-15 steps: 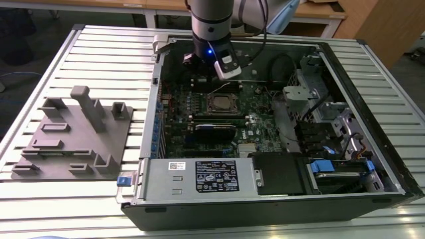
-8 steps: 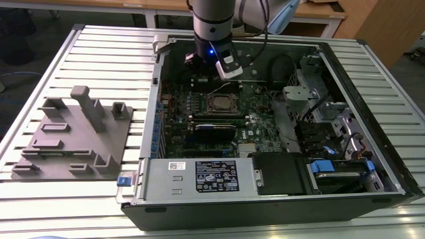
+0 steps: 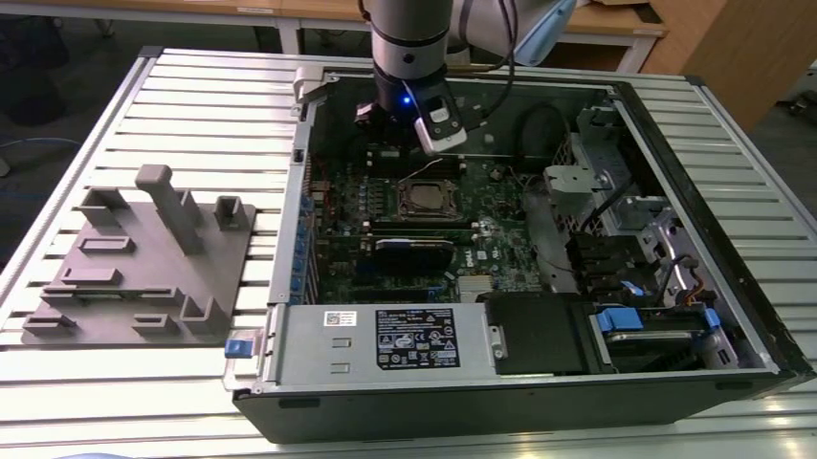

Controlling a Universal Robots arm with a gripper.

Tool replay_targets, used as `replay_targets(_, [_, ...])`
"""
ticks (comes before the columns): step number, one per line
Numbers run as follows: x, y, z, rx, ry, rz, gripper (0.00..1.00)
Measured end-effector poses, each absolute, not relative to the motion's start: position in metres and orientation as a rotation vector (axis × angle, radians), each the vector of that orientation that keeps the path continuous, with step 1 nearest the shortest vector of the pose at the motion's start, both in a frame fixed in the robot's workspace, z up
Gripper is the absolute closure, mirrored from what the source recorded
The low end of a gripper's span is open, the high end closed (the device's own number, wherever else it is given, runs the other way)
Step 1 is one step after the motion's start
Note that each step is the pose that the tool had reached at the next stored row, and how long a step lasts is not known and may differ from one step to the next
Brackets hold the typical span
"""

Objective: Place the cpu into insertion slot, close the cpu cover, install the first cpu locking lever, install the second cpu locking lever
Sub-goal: 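Install the first cpu locking lever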

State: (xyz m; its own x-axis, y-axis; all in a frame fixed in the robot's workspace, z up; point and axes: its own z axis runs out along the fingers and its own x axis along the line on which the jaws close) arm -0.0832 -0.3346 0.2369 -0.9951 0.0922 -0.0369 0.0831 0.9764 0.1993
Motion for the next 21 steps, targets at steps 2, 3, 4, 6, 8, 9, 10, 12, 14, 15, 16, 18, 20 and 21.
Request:
replay_targets(2, [-0.083, -0.334, 0.236, 0.136, 3.078, 0.306, 0.89])
replay_targets(3, [-0.083, -0.334, 0.236, 0.136, 3.078, 0.306, 0.89])
replay_targets(4, [-0.082, -0.334, 0.235, 0.137, 3.078, 0.306, 0.89])
replay_targets(6, [-0.08, -0.334, 0.235, 0.137, 3.078, 0.306, 0.89])
replay_targets(8, [-0.078, -0.333, 0.234, 0.137, 3.078, 0.305, 0.89])
replay_targets(9, [-0.077, -0.333, 0.234, 0.137, 3.078, 0.305, 0.89])
replay_targets(10, [-0.076, -0.333, 0.233, 0.136, 3.078, 0.305, 0.89])
replay_targets(12, [-0.074, -0.333, 0.232, 0.137, 3.078, 0.303, 0.89])
replay_targets(14, [-0.072, -0.333, 0.231, 0.137, 3.078, 0.302, 0.89])
replay_targets(15, [-0.071, -0.333, 0.231, 0.137, 3.078, 0.302, 0.89])
replay_targets(16, [-0.07, -0.333, 0.23, 0.137, 3.078, 0.302, 0.89])
replay_targets(18, [-0.067, -0.333, 0.229, 0.136, 3.078, 0.302, 0.89])
replay_targets(20, [-0.065, -0.333, 0.228, 0.136, 3.078, 0.302, 0.89])
replay_targets(21, [-0.064, -0.333, 0.228, 0.136, 3.078, 0.302, 0.89])
